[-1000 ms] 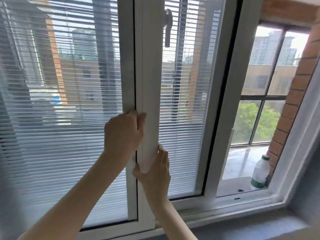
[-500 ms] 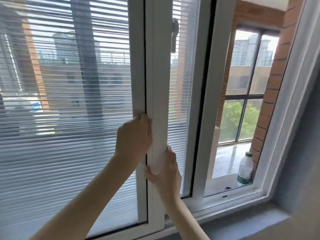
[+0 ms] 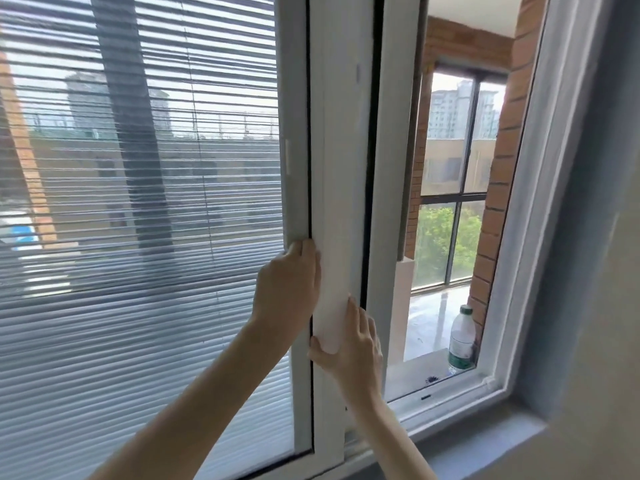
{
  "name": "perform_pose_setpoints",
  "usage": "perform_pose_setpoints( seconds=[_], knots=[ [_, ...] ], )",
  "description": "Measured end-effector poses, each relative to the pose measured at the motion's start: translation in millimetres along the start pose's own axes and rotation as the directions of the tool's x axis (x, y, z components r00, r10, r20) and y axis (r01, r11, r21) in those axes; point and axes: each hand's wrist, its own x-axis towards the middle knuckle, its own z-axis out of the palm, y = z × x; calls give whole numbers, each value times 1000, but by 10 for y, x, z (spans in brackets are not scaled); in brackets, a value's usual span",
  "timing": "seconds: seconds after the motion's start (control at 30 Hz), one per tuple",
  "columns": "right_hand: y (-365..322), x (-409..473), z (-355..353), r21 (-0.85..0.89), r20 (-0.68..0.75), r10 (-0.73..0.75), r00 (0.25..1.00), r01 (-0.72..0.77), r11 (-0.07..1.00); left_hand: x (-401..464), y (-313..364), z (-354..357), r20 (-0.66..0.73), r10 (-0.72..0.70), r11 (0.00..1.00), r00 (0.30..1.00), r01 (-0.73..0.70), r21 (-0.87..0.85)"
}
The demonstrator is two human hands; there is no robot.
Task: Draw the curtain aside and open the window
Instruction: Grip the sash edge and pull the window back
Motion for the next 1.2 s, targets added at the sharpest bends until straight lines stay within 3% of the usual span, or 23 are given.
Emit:
perform_pose_setpoints(
  seconds=[0.43,0.8,1.2],
  knots=[
    [389,206,-198,-93,-54,33,998,-38,995,182,371,256,-23,36,994,999,-38,-107],
    [681,403,-327,-87,61,129,990,-123,989,291,621,395,6,52,986,999,-50,-161],
    [793,508,-377,-35,183,85,980,-80,996,302,752,425,-49,11,988,999,-18,-154]
  ],
)
